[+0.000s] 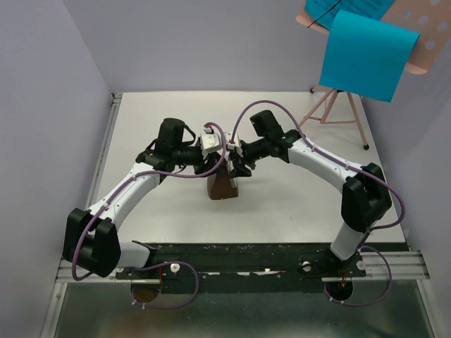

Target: Pack up the instrument practice props

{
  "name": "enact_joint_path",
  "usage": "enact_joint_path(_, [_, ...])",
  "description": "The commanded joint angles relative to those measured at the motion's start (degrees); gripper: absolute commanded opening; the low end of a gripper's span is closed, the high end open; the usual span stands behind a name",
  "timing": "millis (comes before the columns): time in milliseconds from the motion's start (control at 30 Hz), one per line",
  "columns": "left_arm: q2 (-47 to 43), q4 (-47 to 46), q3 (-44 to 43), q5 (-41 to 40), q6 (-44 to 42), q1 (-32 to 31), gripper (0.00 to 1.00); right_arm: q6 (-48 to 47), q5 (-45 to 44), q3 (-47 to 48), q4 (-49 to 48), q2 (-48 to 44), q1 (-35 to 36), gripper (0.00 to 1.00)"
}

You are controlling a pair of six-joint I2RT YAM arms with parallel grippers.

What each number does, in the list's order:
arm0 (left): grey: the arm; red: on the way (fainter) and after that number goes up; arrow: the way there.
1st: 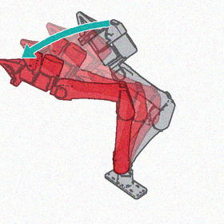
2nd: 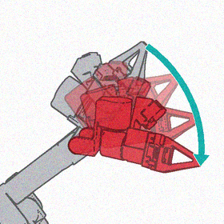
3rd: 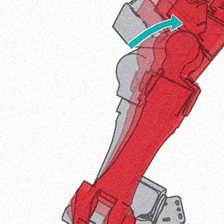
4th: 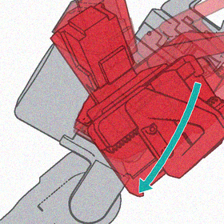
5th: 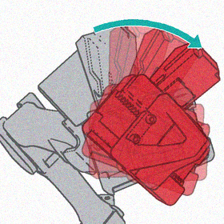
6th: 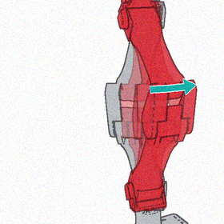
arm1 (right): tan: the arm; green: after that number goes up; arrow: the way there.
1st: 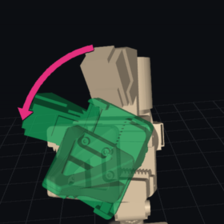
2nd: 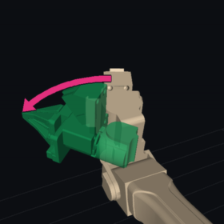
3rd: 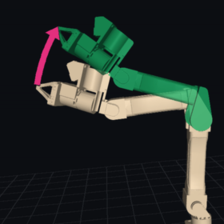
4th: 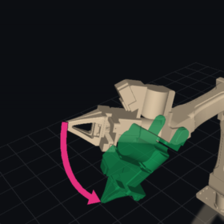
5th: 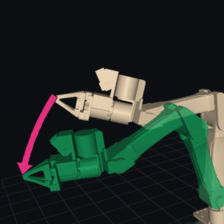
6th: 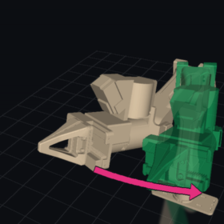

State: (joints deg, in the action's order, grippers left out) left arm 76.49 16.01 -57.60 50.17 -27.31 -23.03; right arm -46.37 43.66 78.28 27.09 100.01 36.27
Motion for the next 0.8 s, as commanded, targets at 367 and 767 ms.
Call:
enact_joint_path(367, [-6.61, 3.59, 4.08, 8.45, -2.92, 3.42, 0.63, 0.31, -4.20, 0.73, 7.01, 6.34, 1.26, 0.01])
enact_joint_path(767, [-3.81, 3.85, 2.94, 8.98, -2.40, 3.86, 0.44, -1.09, -1.92, 4.68, 11.92, 7.83, 1.26, 0.23])
